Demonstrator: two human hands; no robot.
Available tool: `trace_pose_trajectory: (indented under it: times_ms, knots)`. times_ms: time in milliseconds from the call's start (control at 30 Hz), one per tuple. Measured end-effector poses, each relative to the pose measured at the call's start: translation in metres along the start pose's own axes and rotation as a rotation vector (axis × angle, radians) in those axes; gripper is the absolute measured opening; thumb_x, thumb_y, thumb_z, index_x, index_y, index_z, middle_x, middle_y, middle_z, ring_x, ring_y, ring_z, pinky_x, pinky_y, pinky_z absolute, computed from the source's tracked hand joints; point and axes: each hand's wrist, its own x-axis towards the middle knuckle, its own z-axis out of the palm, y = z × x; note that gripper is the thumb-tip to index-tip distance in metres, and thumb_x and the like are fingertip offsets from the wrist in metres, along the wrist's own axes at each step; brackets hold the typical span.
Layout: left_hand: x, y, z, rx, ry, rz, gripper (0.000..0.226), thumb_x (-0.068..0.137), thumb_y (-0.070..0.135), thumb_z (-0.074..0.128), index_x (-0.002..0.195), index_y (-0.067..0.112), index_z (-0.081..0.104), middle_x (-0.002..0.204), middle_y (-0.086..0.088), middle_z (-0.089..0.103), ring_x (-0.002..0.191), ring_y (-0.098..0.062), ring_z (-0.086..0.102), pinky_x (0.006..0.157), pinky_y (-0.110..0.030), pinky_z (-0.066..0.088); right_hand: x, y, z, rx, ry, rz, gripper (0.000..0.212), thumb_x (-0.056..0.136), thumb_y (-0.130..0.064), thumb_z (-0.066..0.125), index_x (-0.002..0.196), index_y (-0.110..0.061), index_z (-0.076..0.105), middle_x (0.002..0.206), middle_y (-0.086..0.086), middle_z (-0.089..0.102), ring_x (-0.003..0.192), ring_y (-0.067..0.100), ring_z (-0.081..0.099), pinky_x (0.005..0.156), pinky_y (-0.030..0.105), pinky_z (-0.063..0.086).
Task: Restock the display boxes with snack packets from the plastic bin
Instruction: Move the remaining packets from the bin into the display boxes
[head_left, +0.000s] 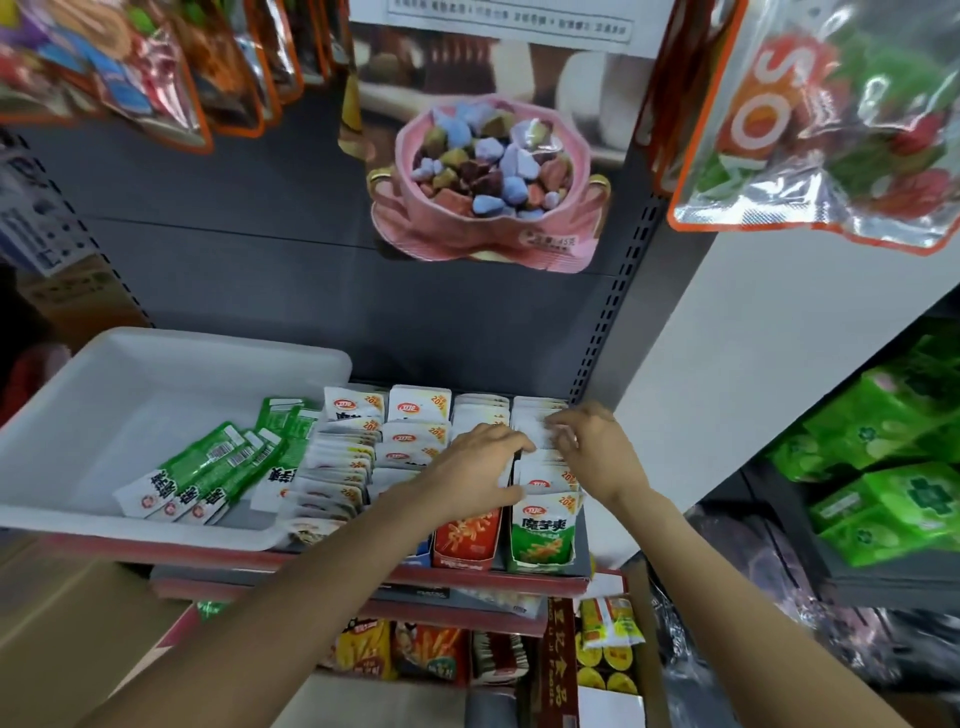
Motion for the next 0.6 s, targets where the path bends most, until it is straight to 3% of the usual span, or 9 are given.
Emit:
trace_pose_trajectory:
  times_ms: [167, 333, 433, 500, 600]
  knots:
    - [-0.023, -0.014, -0.025, -0.021, 0.338, -0.053, 0.032, 0.092, 0.023, 0.051, 0.124, 0.021, 0.052, 0.125, 0.004, 0.053, 0.119, -0.014, 0.045, 0.100, -0.032, 0.035, 0.010, -0.050, -0.003, 0.107, 0.062, -0.084, 0.028, 0.092, -0.005, 0.049, 0.113, -0.011, 0.067, 0.115, 0.008, 0.058, 0.108, 0.023, 0.054, 0.088, 0.024, 0.037]
    - [-0.072, -0.072, -0.060, -0.236, 0.649, -0.215, 0.019, 0.086, 0.009, 0.057, 0.104, 0.014, 0.062, 0.091, 0.006, 0.058, 0.087, -0.010, 0.057, 0.083, -0.027, 0.047, 0.019, -0.129, 0.025, 0.139, 0.001, -0.234, 0.027, 0.092, -0.006, 0.049, 0.113, -0.010, 0.066, 0.112, 0.010, 0.059, 0.101, 0.023, 0.057, 0.082, 0.018, 0.035]
    - [-0.109, -0.122, -0.076, -0.352, 0.720, -0.383, 0.014, 0.085, 0.005, 0.059, 0.098, 0.009, 0.064, 0.086, 0.000, 0.064, 0.080, -0.012, 0.058, 0.074, -0.022, 0.044, 0.024, -0.185, 0.056, 0.203, -0.064, -0.301, 0.027, 0.093, -0.006, 0.048, 0.113, -0.010, 0.066, 0.111, 0.010, 0.060, 0.098, 0.025, 0.060, 0.088, 0.027, 0.043]
    - [-0.132, -0.164, -0.081, -0.441, 0.738, -0.539, 0.013, 0.087, 0.010, 0.060, 0.098, 0.005, 0.065, 0.091, -0.010, 0.068, 0.085, -0.023, 0.062, 0.074, -0.025, 0.045, 0.026, -0.222, 0.077, 0.229, -0.107, -0.345, 0.028, 0.093, -0.005, 0.048, 0.114, -0.008, 0.066, 0.111, 0.013, 0.060, 0.098, 0.028, 0.060, 0.089, 0.034, 0.046]
    - [-0.163, -0.230, -0.084, -0.492, 0.584, -0.752, 0.026, 0.090, 0.018, 0.056, 0.106, 0.000, 0.064, 0.105, -0.018, 0.066, 0.101, -0.033, 0.061, 0.085, -0.033, 0.045, 0.029, -0.274, 0.112, 0.231, -0.179, -0.376, 0.027, 0.093, -0.002, 0.046, 0.112, -0.002, 0.065, 0.111, 0.017, 0.062, 0.099, 0.031, 0.058, 0.088, 0.035, 0.044]
